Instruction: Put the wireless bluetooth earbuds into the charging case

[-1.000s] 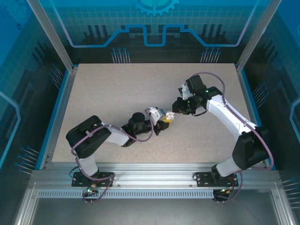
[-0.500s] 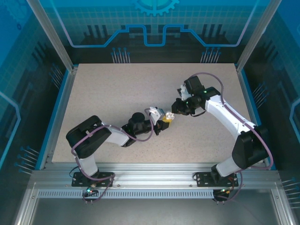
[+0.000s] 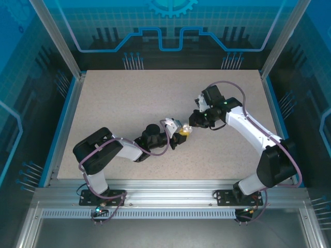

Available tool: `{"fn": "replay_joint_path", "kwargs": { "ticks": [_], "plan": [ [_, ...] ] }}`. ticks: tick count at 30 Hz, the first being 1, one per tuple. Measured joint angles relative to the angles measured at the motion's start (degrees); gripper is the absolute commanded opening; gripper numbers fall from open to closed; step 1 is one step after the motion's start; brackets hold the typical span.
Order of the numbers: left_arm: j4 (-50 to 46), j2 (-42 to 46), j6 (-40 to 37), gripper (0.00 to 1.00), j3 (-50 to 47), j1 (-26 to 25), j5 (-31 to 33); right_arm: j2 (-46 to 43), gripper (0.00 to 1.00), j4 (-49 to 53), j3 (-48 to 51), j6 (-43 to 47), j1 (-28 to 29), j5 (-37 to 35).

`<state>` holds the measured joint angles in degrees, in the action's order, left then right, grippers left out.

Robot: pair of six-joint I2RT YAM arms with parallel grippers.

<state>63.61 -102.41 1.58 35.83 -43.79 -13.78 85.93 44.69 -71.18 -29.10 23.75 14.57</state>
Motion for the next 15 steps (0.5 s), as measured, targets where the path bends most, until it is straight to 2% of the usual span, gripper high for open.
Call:
{"fn": "replay_joint_path", "kwargs": {
  "ticks": [15],
  "plan": [
    [1.7, 0.0, 0.0, 0.12, 0.0, -0.3, -0.2, -3.1, 0.19, -2.1, 3.2, 1.1, 1.4, -0.7]
  ]
}}
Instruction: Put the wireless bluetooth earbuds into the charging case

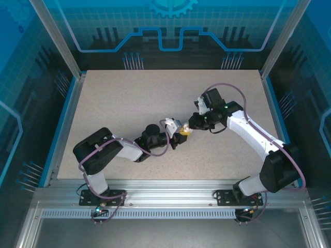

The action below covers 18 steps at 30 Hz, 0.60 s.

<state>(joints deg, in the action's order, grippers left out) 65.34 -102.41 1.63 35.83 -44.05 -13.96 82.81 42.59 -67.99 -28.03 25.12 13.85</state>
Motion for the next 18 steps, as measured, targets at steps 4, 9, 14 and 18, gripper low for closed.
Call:
{"fn": "replay_joint_path", "kwargs": {
  "ticks": [4, 9, 14, 18],
  "plan": [
    [0.2, 0.0, 0.0, 0.12, 0.0, 0.0, -0.3, -0.4, 0.21, 0.0, 0.2, 0.8, 0.0, 0.1],
    [0.6, 0.0, 0.0, 0.12, 0.0, 0.0, -0.4, -0.6, 0.28, 0.0, 0.2, 1.3, 0.0, 0.3],
    [1.0, 0.0, 0.0, 0.12, 0.0, 0.0, -0.4, -0.7, 0.32, 0.0, 0.2, 1.5, 0.0, 0.1],
    [1.1, 0.0, 0.0, 0.12, 0.0, 0.0, -0.4, -1.0, 0.35, 0.0, 0.2, 1.4, 0.0, 0.1]
  ]
}}
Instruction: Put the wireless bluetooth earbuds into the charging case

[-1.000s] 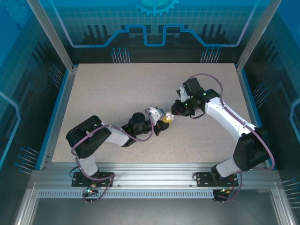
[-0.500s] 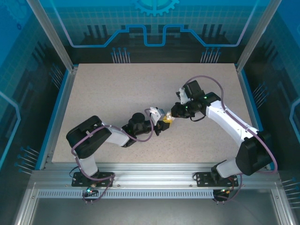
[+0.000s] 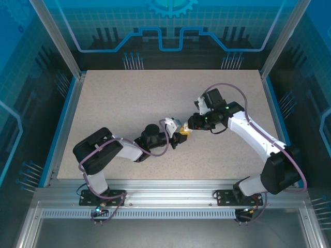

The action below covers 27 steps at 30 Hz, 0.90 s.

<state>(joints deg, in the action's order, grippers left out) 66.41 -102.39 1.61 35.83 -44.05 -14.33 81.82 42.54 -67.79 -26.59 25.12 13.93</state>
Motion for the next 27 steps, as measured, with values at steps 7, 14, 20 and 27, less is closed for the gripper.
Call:
{"fn": "replay_joint_path", "kwargs": {
  "ticks": [7, 14, 20, 27],
  "plan": [
    [1.1, 0.0, 0.0, 0.12, 0.0, 0.0, 0.0, -2.4, 0.38, -0.3, 0.0, -0.2, 0.0, 1.8],
    [1.4, 0.0, 0.0, 0.12, 0.0, 0.0, 0.0, -4.0, 0.39, -0.8, 0.0, -0.4, -0.1, 4.2],
    [1.5, 0.0, 0.0, 0.12, 0.0, 0.0, -0.1, -4.8, 0.39, -1.0, 0.4, -0.4, -1.0, 4.6],
    [1.5, 1.2, 0.7, 0.12, 0.0, 0.0, -0.9, -8.9, 0.42, -3.5, 3.4, 0.1, -3.6, 5.2]
  ]
}}
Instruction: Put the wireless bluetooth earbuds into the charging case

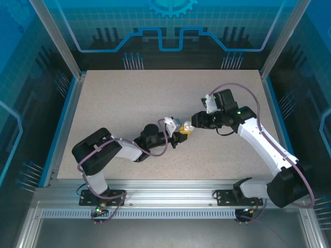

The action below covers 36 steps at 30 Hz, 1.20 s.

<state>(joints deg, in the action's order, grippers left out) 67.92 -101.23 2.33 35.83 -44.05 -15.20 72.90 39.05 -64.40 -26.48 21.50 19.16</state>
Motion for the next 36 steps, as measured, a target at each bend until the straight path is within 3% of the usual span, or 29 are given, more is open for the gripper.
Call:
{"fn": "replay_joint_path", "kwargs": {
  "ticks": [14, 22, 28, 36],
  "plan": [
    [-8.6, 13.1, -0.4, 0.12, 0.0, 0.0, -5.3, -15.0, 0.48, -11.3, 7.9, 8.3, -0.6, 1.7],
    [-16.2, 17.1, -2.7, 0.12, 0.0, 0.0, -8.8, -18.7, 0.60, -17.2, 12.0, 16.4, -2.0, 8.9],
    [-19.2, 18.1, -4.2, 0.12, 0.0, 0.0, -10.2, -21.2, 0.83, -19.4, 16.1, 26.0, -2.8, 15.5],
    [-20.1, 19.3, -4.4, 0.12, 0.0, 0.0, -12.0, -22.2, 0.83, -18.0, 18.4, 41.1, -5.5, 23.8]
  ]
}}
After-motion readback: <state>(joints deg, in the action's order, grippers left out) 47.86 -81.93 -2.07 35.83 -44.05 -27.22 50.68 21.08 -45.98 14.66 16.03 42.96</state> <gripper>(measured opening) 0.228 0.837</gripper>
